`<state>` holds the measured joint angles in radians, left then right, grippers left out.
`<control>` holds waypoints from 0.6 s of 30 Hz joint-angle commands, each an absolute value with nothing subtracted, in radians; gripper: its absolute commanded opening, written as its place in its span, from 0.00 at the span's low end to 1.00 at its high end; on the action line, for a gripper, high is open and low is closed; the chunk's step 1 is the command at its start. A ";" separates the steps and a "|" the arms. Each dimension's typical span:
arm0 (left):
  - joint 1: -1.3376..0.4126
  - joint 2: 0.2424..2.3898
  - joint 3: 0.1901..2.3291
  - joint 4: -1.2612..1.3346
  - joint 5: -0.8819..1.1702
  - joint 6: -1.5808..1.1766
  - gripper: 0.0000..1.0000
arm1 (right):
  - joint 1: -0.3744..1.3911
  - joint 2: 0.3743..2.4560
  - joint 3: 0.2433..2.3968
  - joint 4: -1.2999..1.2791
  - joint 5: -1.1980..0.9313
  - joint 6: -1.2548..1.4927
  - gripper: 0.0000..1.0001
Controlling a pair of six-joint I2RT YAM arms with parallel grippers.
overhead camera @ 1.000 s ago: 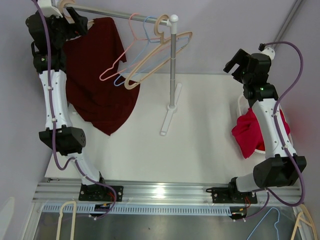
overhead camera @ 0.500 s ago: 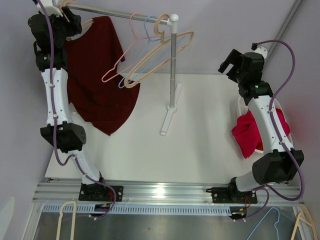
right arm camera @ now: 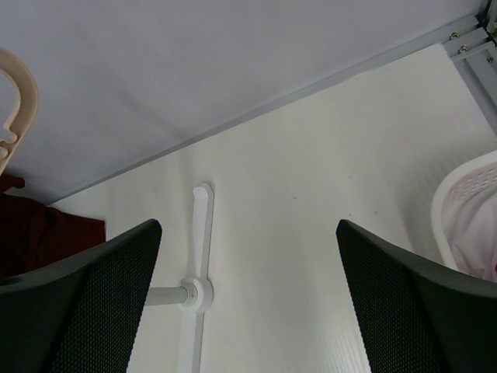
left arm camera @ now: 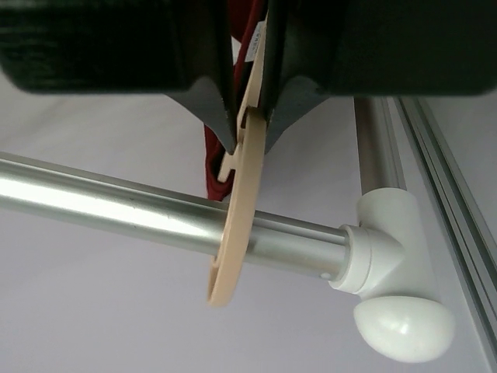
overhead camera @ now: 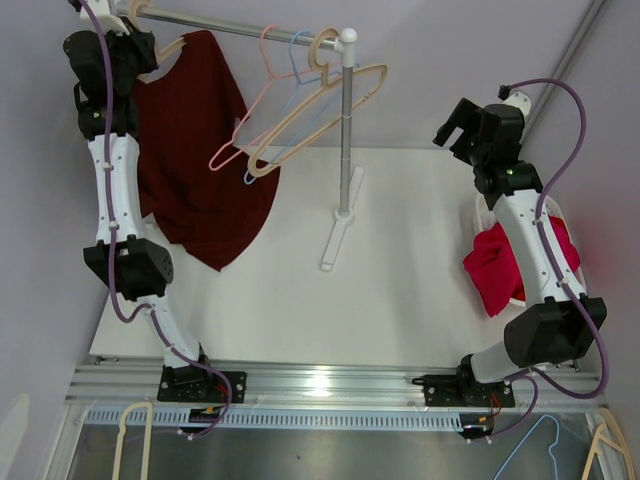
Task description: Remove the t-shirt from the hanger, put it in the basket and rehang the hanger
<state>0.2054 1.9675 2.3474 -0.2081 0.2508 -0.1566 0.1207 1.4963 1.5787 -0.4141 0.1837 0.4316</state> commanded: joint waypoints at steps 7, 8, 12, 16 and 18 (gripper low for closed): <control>0.210 1.960 2.396 -0.147 0.295 -0.169 0.09 | 0.141 1.497 1.615 -0.403 0.202 0.417 0.99; 0.210 1.960 2.396 -0.146 0.299 -0.173 0.09 | 0.143 1.496 1.612 -0.403 0.202 0.417 1.00; 0.212 1.963 2.396 -0.133 0.314 -0.187 0.01 | 0.146 1.493 1.605 -0.403 0.203 0.416 0.99; 0.210 1.971 2.391 -0.123 0.319 -0.199 0.02 | 0.147 1.488 1.598 -0.407 0.206 0.414 1.00; 0.212 1.973 2.390 -0.121 0.315 -0.199 0.01 | 0.149 1.486 1.598 -0.407 0.207 0.414 0.99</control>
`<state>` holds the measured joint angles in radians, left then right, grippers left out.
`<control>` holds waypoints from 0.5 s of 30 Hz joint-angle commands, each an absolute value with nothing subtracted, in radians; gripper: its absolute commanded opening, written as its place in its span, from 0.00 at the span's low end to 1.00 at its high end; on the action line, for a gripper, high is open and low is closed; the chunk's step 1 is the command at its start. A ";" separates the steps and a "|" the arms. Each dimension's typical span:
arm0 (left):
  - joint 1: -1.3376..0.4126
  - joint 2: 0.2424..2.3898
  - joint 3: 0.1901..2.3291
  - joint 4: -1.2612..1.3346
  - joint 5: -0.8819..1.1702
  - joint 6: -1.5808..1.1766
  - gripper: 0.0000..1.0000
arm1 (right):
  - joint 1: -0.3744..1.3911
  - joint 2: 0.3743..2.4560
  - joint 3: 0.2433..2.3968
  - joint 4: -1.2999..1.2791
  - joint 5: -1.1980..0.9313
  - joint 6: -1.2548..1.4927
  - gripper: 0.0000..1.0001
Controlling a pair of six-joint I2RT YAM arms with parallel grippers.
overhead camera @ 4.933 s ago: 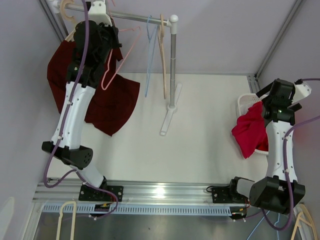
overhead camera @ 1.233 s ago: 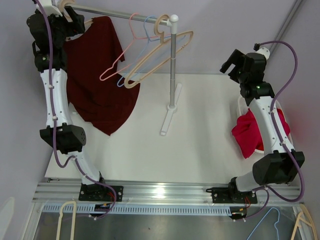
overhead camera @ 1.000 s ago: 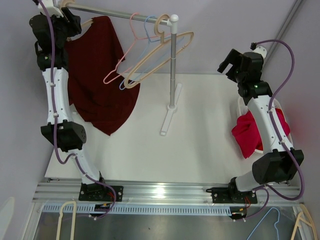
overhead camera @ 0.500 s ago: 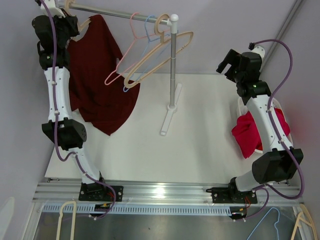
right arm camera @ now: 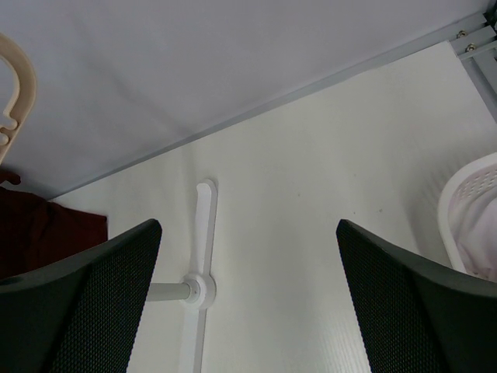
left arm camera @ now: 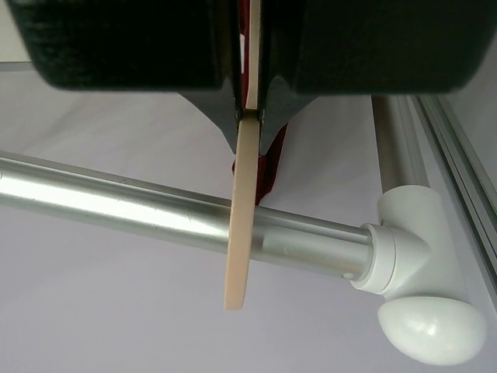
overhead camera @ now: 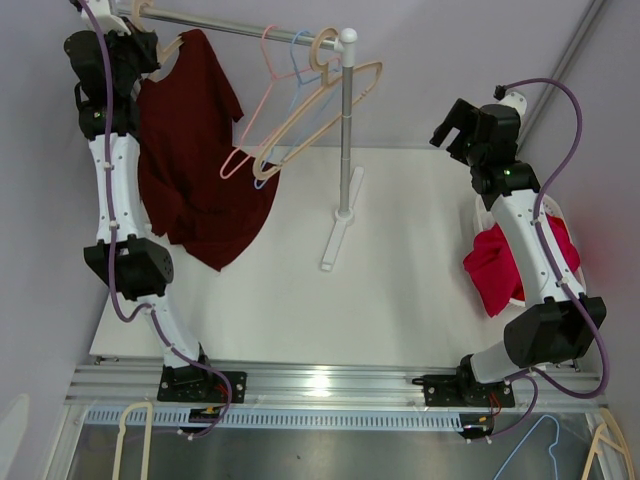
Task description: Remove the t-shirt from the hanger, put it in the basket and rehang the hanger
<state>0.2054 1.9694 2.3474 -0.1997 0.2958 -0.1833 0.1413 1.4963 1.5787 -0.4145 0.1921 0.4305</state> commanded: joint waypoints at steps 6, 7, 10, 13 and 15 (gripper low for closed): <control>0.210 1.986 2.393 -0.121 0.305 -0.201 0.30 | 0.147 1.486 1.597 -0.407 0.206 0.416 1.00; 0.210 1.990 2.391 -0.118 0.307 -0.201 0.31 | 0.149 1.486 1.597 -0.407 0.204 0.417 0.99; 0.210 1.997 2.393 -0.110 0.316 -0.206 0.35 | 0.152 1.488 1.597 -0.405 0.204 0.416 0.99; 0.209 2.006 2.393 -0.110 0.319 -0.204 0.16 | 0.150 1.491 1.595 -0.405 0.207 0.416 0.99; 0.209 2.013 2.395 -0.113 0.316 -0.203 0.09 | 0.153 1.490 1.595 -0.403 0.207 0.417 0.99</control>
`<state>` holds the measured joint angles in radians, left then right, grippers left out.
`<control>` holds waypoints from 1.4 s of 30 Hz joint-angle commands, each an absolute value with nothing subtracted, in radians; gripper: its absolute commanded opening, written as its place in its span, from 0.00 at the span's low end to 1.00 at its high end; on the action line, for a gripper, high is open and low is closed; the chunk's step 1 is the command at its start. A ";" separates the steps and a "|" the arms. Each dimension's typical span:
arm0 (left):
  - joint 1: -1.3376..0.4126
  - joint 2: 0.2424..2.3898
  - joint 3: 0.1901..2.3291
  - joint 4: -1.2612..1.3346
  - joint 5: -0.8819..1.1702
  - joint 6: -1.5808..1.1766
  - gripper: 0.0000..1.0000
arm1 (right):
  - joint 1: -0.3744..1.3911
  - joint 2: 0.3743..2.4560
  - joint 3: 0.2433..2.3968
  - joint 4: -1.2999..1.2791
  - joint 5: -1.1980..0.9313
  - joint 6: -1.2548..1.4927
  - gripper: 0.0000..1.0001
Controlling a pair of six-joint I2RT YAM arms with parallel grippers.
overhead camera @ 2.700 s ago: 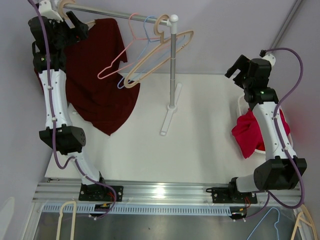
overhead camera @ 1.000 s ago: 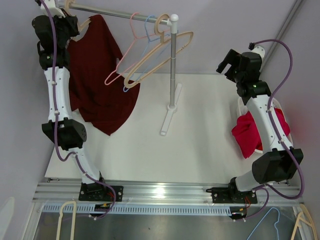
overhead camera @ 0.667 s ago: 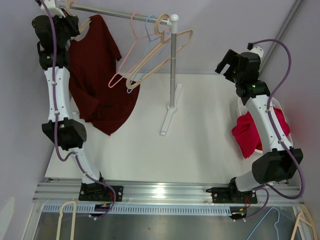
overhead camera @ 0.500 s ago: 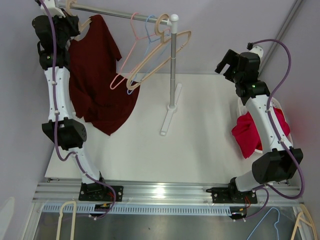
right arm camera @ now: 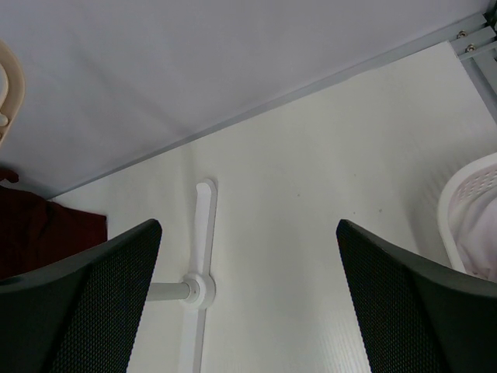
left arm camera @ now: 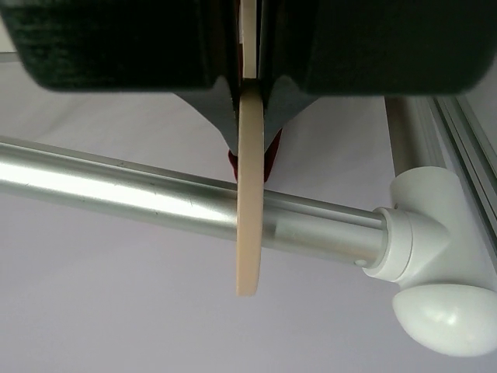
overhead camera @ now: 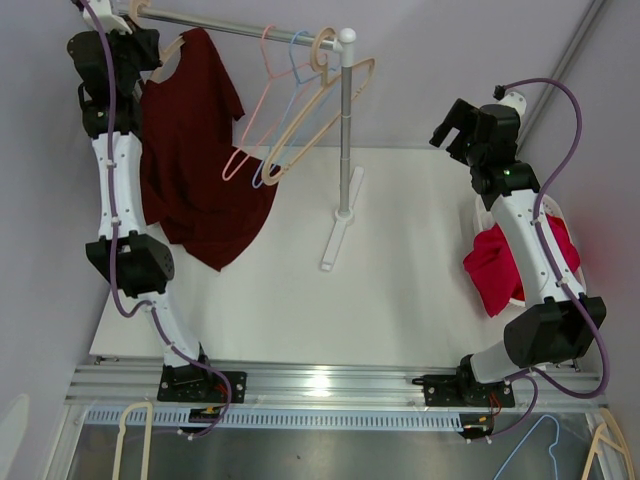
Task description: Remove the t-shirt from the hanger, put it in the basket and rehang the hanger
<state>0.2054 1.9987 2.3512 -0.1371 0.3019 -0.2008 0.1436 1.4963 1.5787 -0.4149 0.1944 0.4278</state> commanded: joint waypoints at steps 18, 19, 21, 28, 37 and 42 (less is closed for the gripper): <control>0.183 1.944 2.385 -0.031 0.318 -0.199 0.01 | 0.156 1.482 1.585 -0.407 0.206 0.414 0.99; 0.180 1.933 2.387 -0.028 0.313 -0.198 0.01 | 0.158 1.482 1.585 -0.407 0.206 0.414 1.00; 0.173 1.924 2.382 -0.017 0.304 -0.196 0.01 | 0.156 1.477 1.583 -0.410 0.206 0.413 0.99; 0.166 1.894 2.385 -0.008 0.293 -0.186 0.01 | 0.156 1.470 1.580 -0.411 0.199 0.411 1.00; 0.160 1.839 2.344 -0.029 0.288 -0.167 0.01 | 0.158 1.468 1.569 -0.410 0.184 0.420 1.00; 0.143 1.798 2.287 -0.063 0.250 -0.164 0.01 | 0.161 1.448 1.551 -0.406 0.176 0.423 0.99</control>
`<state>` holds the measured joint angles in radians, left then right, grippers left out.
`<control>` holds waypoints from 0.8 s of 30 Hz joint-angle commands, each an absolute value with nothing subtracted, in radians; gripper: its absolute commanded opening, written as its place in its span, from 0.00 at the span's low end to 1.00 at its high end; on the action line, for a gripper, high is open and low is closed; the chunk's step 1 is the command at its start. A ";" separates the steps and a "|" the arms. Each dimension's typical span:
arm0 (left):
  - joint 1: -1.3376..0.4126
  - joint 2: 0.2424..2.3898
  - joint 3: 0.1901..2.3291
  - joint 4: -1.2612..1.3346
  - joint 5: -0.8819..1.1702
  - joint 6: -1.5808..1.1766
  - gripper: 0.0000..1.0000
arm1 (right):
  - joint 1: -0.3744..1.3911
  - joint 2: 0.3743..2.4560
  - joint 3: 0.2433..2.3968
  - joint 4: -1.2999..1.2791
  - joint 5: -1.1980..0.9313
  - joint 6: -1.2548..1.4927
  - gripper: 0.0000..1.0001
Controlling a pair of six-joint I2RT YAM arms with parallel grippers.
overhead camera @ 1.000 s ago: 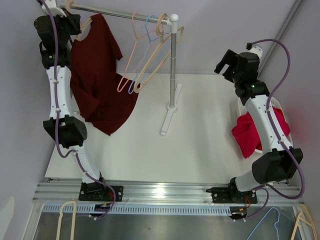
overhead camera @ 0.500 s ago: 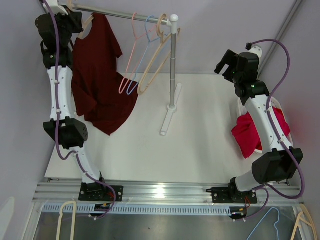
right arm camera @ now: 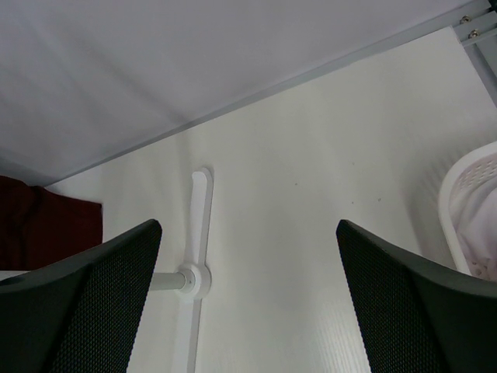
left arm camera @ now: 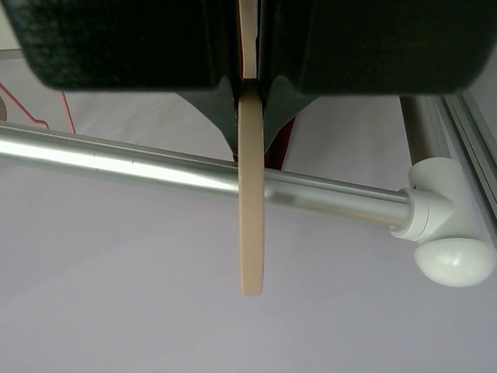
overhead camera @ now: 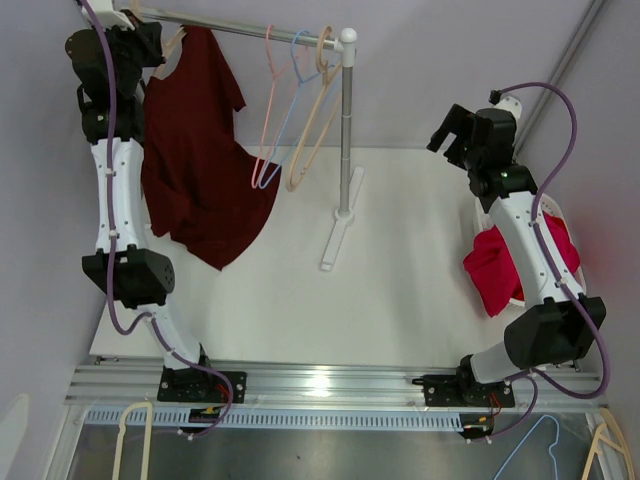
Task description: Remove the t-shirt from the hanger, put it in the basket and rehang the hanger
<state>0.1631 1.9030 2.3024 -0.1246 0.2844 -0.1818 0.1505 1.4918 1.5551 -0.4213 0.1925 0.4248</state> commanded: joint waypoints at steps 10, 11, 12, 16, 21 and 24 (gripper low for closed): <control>0.011 1.645 2.039 -0.083 -0.157 -0.103 0.01 | 0.238 1.352 1.514 -0.419 0.207 0.390 0.99; 0.009 1.620 2.030 -0.086 -0.173 -0.103 0.01 | 0.241 1.339 1.514 -0.423 0.207 0.385 0.99; -0.018 1.606 1.998 -0.086 -0.181 -0.106 0.01 | 0.248 1.325 1.513 -0.423 0.204 0.379 0.99; -0.052 1.517 1.916 -0.057 -0.248 -0.109 0.01 | 0.281 1.249 1.497 -0.405 0.154 0.339 0.99; -0.141 1.441 1.890 -0.028 -0.423 -0.045 0.01 | 0.371 1.192 1.463 -0.350 0.037 0.269 0.99; -0.178 1.407 1.864 0.058 -0.465 -0.002 0.01 | 0.440 1.189 1.465 -0.347 0.012 0.223 1.00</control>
